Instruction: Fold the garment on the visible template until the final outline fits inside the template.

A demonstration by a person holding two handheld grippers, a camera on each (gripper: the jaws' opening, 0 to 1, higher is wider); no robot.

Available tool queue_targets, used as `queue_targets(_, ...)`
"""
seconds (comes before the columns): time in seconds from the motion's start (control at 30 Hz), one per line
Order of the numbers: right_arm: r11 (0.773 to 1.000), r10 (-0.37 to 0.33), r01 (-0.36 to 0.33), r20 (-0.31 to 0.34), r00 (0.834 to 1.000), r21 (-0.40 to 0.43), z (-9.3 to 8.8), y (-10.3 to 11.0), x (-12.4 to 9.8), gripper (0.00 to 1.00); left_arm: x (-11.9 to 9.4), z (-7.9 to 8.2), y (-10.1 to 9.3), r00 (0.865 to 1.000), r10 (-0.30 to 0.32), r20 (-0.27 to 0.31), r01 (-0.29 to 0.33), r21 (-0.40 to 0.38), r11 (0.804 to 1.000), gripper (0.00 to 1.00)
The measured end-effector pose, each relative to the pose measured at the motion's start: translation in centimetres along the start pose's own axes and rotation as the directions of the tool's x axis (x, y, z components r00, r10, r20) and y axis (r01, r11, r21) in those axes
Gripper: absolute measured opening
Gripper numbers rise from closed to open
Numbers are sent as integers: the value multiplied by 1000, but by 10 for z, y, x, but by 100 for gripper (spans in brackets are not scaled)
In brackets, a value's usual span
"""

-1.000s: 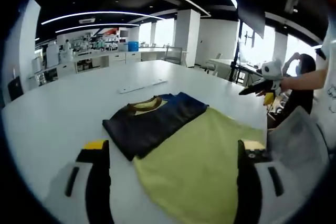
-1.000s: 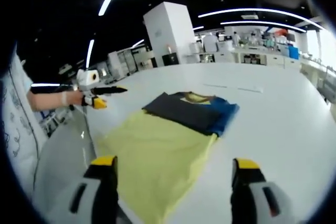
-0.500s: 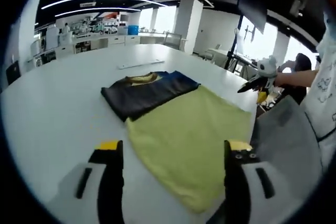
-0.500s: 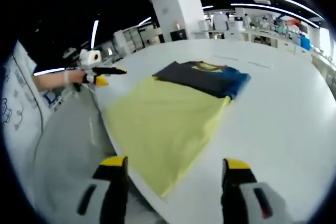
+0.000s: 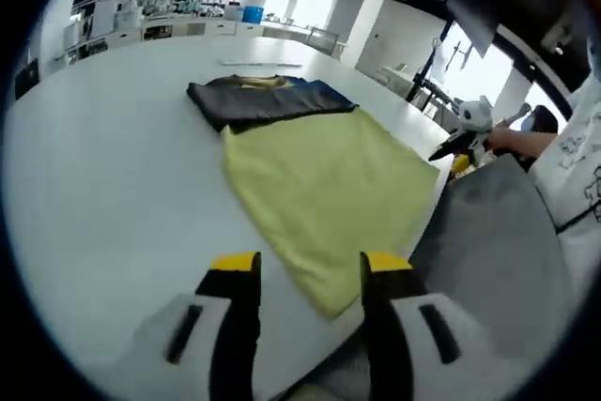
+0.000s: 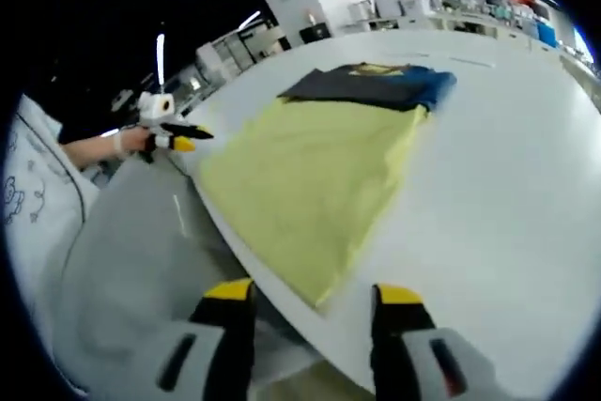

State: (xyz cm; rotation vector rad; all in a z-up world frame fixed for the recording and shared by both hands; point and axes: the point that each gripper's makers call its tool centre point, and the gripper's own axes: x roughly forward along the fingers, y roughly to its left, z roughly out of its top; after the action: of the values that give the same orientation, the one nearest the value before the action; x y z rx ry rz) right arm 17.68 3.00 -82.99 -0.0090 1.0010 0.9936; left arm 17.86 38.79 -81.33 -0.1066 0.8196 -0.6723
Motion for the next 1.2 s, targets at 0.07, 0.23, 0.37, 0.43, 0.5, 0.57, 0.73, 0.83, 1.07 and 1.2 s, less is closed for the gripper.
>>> queue_targets(0.07, 1000, 1, -1, -1, 1000, -4, -1, 3, 1, 40, 0, -6, 2, 1000, 2, -10, -2, -7, 1000, 36)
queue_targets(0.23, 999, 13, -13, 2, 1000, 36, -1, 4, 2, 33, 0, -23, 10, 996, 33, -82, -34, -20, 999, 26)
queue_targets(0.37, 999, 19, -19, -2, 1000, 43, -3, 5, 4, 27, 2, -29, 16, 996, 19, -84, -24, -56, 998, 21)
queue_targets(0.43, 998, 17, -17, 4, 1000, 54, -2, 4, 4, 26, 2, -32, 11, 996, 12, -92, -20, -82, 996, 18)
queue_targets(0.5, 998, 13, -13, 10, 1000, 67, -2, 2, 5, 22, 3, -36, 11, 994, 0, -111, -14, -128, 992, 13)
queue_targets(0.57, 997, -2, 1, 6, 1000, 72, -3, -4, 6, 16, 6, -37, 7, 993, -5, -116, -10, -136, 991, 9)
queue_targets(0.73, 994, -6, 5, 9, 1000, 109, -2, -8, 10, 7, 9, -39, -1, 993, -10, -121, -10, -167, 986, 2)
queue_targets(0.83, 993, -19, 19, -4, 1000, 113, -4, -10, 10, 0, 11, -38, 0, 992, -2, -126, -19, -159, 987, 0)
queue_targets(1.07, 990, 8, -12, 27, 1000, 144, 8, -9, -4, 0, -3, -27, -14, 990, -50, -131, 25, -185, 982, 0)
queue_targets(1.2, 987, 18, -25, 41, 999, 162, 13, -3, -12, 0, -12, -22, -21, 987, -97, -128, 69, -205, 976, 0)
